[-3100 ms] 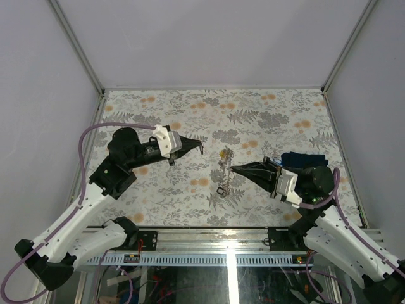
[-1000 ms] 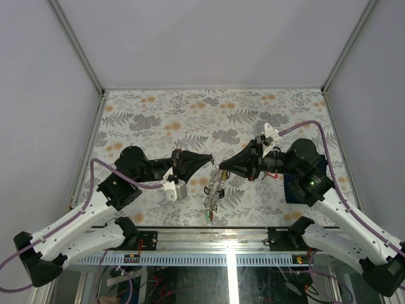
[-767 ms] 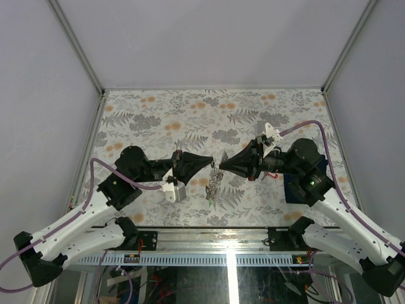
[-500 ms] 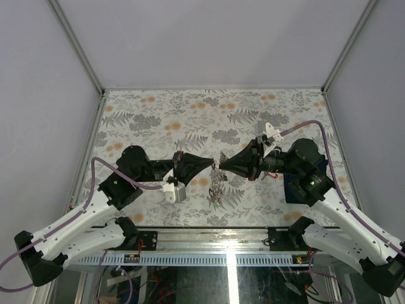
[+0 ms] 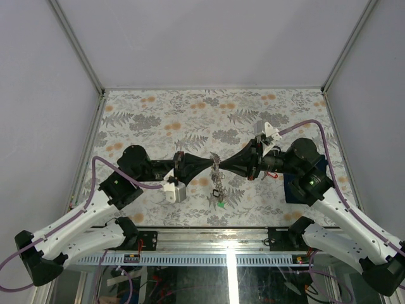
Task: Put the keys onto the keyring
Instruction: Insert the key onto the keyring.
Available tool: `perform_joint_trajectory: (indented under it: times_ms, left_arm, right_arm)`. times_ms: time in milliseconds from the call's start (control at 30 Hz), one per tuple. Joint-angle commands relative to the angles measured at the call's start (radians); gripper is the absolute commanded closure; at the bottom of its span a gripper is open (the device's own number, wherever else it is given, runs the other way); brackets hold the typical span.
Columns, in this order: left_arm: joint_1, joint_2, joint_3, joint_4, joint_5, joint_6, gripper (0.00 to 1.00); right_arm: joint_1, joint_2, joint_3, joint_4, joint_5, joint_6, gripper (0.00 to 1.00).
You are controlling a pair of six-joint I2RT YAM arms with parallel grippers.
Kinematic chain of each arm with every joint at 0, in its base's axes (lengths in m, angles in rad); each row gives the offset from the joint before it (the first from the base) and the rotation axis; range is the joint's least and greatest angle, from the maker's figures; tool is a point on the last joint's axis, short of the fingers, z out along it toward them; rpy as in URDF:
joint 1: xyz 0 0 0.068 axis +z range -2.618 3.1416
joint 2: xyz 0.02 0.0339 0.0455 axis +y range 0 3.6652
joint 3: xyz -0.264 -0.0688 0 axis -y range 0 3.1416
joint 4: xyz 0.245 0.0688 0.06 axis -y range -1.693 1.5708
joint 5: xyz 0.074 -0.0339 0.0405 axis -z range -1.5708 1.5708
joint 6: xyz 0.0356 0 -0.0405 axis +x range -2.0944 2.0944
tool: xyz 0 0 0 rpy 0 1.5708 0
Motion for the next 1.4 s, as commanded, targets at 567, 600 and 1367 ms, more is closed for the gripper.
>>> perform_joint_trajectory:
  times_ms: [567, 600, 1367]
  left_arm:
    - [0.008, 0.017, 0.035, -0.018, 0.014, 0.016, 1.0]
    - [0.009, 0.018, 0.037, -0.02, 0.013, 0.015, 1.0]
    - [0.009, 0.04, 0.062, -0.083, 0.021, 0.03, 1.0]
  right_arm:
    - [0.006, -0.007, 0.058, 0.077, 0.066, 0.01, 1.0]
    - [0.007, -0.005, 0.056, 0.082, 0.058, 0.011, 1.0]
    - [0.006, -0.021, 0.057, 0.029, 0.15, -0.011, 1.0]
